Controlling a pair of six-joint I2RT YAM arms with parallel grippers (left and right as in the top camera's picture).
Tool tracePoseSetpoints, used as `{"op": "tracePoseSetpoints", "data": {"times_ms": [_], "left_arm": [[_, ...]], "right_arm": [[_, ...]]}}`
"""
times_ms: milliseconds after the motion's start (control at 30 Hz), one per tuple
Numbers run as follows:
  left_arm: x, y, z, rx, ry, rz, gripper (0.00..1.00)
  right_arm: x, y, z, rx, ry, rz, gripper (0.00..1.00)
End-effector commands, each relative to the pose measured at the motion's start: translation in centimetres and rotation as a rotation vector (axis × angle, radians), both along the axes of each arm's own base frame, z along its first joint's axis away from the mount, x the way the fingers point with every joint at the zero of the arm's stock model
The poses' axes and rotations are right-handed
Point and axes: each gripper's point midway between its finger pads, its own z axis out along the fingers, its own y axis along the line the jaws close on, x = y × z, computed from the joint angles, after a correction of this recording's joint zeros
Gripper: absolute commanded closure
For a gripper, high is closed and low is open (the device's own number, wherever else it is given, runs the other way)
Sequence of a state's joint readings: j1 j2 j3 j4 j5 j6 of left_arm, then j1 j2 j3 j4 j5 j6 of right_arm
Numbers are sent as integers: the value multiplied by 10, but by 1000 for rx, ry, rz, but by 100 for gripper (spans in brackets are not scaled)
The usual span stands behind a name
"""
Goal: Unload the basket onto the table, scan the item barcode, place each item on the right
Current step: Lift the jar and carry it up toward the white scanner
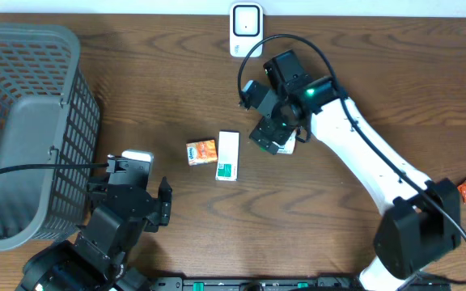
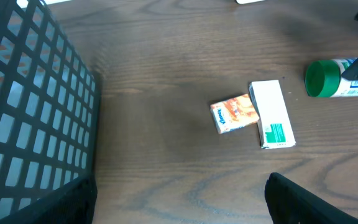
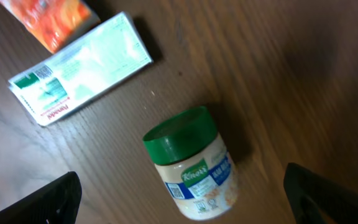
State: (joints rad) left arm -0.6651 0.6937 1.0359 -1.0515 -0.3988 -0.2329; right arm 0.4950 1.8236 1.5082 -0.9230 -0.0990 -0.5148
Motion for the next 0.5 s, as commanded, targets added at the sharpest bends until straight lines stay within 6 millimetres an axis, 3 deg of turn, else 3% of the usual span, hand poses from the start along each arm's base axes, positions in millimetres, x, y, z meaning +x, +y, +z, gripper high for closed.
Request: {"op": "tracePoseSetpoints", "data": {"times_ms": [0, 267, 467], "left_arm": [[0, 2, -1, 7, -1, 10, 15], [0, 2, -1, 7, -1, 10, 15], [0, 2, -1, 7, -1, 10, 15]], "right_arm": [[1, 6, -32, -42, 44, 85, 1], [1, 5, -90, -105, 136, 134, 1], [0, 0, -103, -139, 155, 129, 6]]}}
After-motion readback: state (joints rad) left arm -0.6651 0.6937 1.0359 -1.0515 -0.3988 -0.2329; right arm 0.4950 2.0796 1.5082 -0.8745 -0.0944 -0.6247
